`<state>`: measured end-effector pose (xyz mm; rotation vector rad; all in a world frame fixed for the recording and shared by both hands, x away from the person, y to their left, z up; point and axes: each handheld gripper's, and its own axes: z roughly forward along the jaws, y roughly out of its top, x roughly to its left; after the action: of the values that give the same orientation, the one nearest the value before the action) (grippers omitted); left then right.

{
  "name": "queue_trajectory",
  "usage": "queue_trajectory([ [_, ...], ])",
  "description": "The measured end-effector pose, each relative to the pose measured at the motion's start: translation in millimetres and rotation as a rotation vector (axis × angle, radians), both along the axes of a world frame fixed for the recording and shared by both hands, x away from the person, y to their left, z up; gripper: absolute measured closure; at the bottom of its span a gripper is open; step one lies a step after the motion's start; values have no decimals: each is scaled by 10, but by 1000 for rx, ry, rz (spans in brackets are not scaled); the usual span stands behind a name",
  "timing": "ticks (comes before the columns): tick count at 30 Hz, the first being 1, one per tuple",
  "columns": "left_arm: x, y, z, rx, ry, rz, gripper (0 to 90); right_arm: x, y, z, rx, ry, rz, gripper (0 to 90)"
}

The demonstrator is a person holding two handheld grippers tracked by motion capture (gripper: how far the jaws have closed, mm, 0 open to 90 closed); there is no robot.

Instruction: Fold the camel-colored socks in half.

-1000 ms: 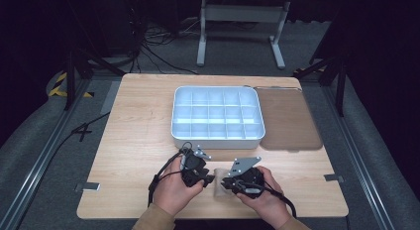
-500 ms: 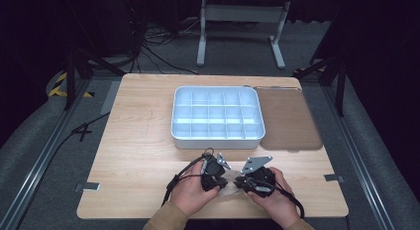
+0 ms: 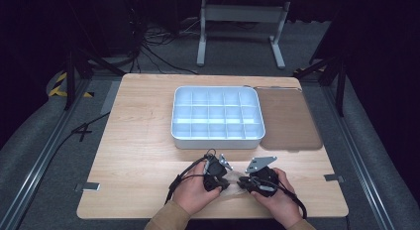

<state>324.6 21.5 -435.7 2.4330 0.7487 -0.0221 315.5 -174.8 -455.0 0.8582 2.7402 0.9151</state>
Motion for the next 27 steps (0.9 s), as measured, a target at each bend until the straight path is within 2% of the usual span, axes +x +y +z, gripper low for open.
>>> queue_trajectory([
  [1, 11, 21, 31, -28, -51, 31, 832, -2, 2, 0, -1, 0, 0, 803],
  [2, 15, 23, 37, -34, -76, 49, 843, -5, 4, 1, -2, -2, 1, 804],
  [3, 23, 19, 28, -39, -87, 64, 854, -8, 8, 2, -3, -4, 3, 805],
  [5, 35, 16, 15, -24, -99, 70, 879, -10, 9, 3, -6, -7, 3, 806],
  [6, 48, 6, -17, 2, -105, 80, 879, -13, 11, 1, -5, -8, 2, 806],
  [8, 82, 5, -80, 45, -91, 98, 894, -19, 7, 0, -3, -13, 6, 808],
  [11, 117, 25, -144, 65, -67, 117, 897, -27, 4, 0, -4, -14, 2, 809],
  [14, 129, 59, -150, 52, -48, 130, 897, -33, 4, -1, -3, -16, 1, 808],
  [16, 128, 68, -151, 42, -49, 128, 890, -37, 4, 1, -3, -22, 3, 807],
  [20, 106, 124, -76, -9, -37, 117, 848, -48, -5, 32, 2, -23, 4, 809],
  [23, 66, 175, 5, -21, -41, 125, 833, -48, -19, 83, 24, -24, 7, 818],
  [27, 39, 240, 75, -14, -44, 122, 817, -59, -26, 146, 32, -35, 12, 828],
])
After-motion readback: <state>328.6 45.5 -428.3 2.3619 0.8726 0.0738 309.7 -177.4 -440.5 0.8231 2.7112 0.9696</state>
